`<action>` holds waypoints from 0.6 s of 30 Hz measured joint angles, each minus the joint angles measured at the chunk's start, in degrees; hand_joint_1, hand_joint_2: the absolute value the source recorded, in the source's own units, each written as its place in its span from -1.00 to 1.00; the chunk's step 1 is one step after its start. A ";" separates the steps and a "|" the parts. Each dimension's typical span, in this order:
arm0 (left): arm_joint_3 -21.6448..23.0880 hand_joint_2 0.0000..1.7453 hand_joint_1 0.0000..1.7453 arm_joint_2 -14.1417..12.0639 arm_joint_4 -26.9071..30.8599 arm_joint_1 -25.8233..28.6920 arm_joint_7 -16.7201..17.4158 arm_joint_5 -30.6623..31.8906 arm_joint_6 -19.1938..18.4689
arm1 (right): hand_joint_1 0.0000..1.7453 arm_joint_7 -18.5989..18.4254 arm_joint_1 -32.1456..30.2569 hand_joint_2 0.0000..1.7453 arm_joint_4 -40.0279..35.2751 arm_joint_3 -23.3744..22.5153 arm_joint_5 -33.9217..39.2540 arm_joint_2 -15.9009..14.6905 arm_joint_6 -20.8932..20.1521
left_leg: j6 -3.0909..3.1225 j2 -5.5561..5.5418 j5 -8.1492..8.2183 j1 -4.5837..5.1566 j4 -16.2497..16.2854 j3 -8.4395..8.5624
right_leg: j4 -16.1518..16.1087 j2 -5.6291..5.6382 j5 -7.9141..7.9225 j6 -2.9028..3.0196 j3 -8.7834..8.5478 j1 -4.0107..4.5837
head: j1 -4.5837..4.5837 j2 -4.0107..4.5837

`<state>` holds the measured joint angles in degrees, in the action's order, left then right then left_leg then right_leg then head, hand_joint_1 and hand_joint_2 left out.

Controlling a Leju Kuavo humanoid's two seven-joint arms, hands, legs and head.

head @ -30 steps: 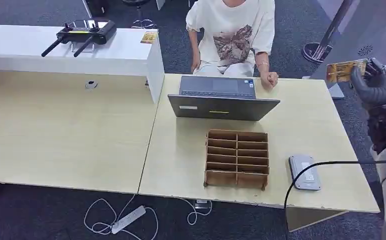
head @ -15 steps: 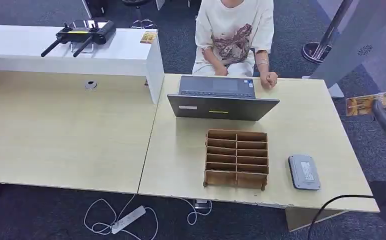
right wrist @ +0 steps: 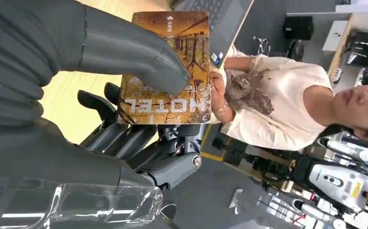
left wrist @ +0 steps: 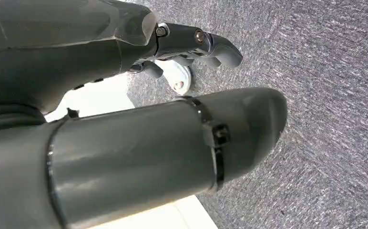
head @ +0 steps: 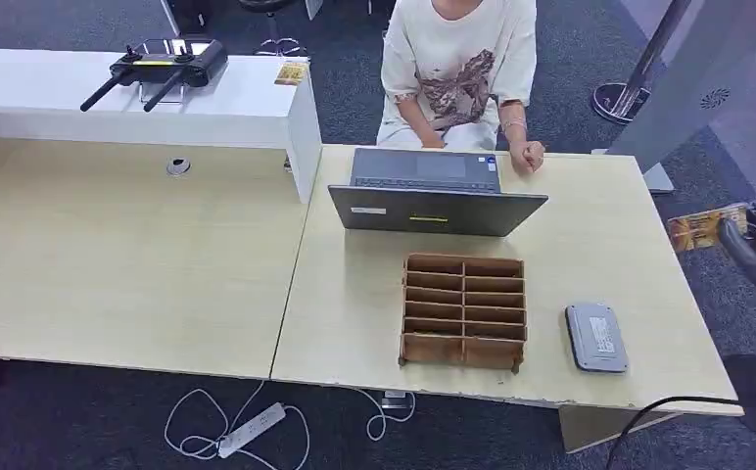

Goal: Pass the card to the sensor for recognition and then transmit it.

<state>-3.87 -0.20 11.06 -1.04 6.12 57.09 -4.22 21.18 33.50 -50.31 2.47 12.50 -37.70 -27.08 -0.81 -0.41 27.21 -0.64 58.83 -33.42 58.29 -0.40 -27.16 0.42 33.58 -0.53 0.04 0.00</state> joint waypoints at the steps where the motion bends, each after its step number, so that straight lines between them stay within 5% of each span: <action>1: -0.07 -1.00 -1.00 0.00 0.00 -0.01 -0.02 0.02 0.00 | 1.00 0.00 0.02 1.00 0.02 0.09 -0.29 0.00 -0.40 | 0.00 0.00 0.00 0.00 0.00 0.00 | 0.00 0.00 0.00 0.00 0.00 0.00 | 0.00 0.00; 18: -1.03 -1.00 -1.00 0.09 0.00 -0.02 -0.13 0.90 0.04 | 1.00 -2.38 2.03 1.00 3.98 3.72 -2.08 -1.16 -2.71 | 0.00 0.00 0.00 0.00 0.00 -0.01 | 0.00 -0.01 0.00 0.00 0.00 0.00 | -0.02 0.00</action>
<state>-4.90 -0.11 11.06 -1.07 5.99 57.99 -4.17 18.80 35.53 -46.33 6.19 10.43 -38.86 -29.79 -0.81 -0.41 27.21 -0.64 58.83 -33.44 58.29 -0.41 -27.16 0.42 33.58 -0.53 0.02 0.00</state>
